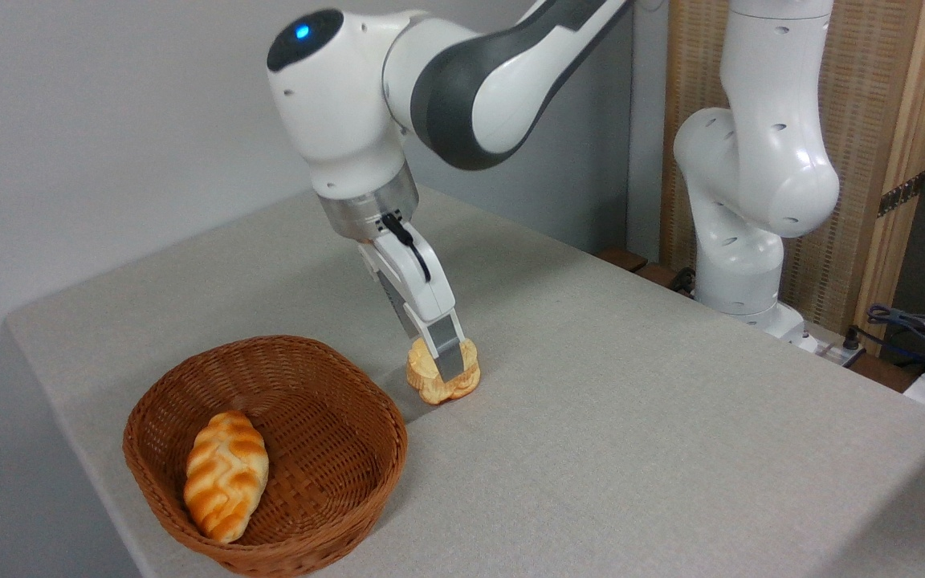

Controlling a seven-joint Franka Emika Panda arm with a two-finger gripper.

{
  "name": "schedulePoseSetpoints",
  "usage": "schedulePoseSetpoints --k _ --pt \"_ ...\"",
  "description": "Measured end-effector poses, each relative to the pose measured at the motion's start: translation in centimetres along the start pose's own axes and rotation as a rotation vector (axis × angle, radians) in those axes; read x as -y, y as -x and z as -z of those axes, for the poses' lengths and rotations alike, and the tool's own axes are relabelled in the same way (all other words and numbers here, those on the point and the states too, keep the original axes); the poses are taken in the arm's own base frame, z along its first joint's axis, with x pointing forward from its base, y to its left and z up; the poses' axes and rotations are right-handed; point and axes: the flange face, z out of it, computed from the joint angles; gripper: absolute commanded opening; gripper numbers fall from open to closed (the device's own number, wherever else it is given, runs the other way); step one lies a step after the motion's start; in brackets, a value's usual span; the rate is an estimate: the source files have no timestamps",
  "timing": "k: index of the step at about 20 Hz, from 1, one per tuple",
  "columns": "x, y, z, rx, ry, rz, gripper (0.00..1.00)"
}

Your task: Put bread into the basket

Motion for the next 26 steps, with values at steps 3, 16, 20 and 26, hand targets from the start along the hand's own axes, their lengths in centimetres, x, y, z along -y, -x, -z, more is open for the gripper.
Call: schedulePoseSetpoints --k 3,16,20,26 --pt "-0.5 -0.2 -1.1 0.015 0.014 -0.009 1.0" --pt "-1.0 -1.3 -3.3 0.059 0.033 -0.032 0.85" --pt "-0.8 -1.1 -3.4 0.088 0.007 -0.043 0.39" --pt "-0.7 -0.9 -3.2 0.11 -0.016 -0.054 0.29"
